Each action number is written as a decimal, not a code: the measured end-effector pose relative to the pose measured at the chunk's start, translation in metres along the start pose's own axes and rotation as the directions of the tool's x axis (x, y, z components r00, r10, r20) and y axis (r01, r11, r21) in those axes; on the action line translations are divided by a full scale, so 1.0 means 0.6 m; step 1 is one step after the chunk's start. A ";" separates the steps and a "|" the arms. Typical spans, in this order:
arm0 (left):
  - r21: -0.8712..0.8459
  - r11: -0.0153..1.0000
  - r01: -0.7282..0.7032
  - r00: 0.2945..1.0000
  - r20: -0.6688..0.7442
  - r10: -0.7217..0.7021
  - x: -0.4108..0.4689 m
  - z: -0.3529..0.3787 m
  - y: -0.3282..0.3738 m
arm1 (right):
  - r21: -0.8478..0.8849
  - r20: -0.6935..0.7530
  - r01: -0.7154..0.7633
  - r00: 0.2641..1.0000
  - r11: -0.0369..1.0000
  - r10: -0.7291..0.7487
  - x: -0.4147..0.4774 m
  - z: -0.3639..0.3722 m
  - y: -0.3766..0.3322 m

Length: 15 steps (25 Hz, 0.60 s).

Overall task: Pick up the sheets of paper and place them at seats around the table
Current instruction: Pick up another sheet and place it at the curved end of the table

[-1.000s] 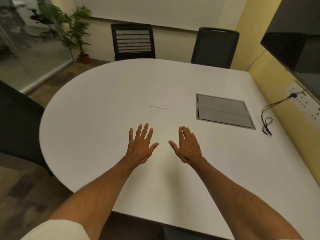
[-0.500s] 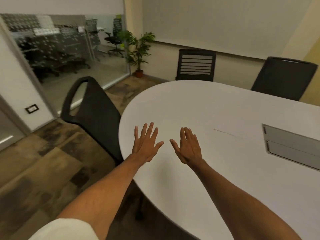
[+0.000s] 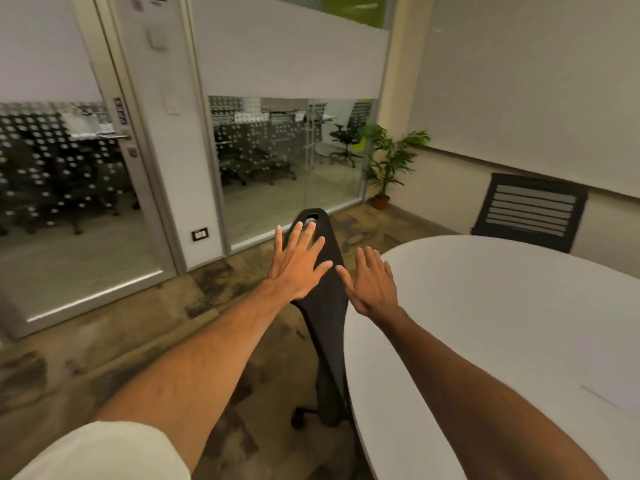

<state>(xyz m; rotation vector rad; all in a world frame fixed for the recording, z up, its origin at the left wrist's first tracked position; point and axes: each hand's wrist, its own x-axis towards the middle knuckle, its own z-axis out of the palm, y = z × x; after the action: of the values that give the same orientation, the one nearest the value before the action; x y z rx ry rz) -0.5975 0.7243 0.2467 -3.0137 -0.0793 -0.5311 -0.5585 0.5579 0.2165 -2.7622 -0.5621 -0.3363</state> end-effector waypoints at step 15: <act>-0.061 0.972 0.227 0.968 0.126 -0.218 0.287 0.097 -0.251 | 0.061 0.029 0.162 0.986 0.985 -0.164 0.424 0.113 -0.136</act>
<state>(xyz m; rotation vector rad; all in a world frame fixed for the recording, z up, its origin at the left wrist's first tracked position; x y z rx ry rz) -0.4261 0.8858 0.2617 -3.1275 -0.4198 -0.3785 -0.3528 0.7390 0.2459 -2.6768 -0.7969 -0.3054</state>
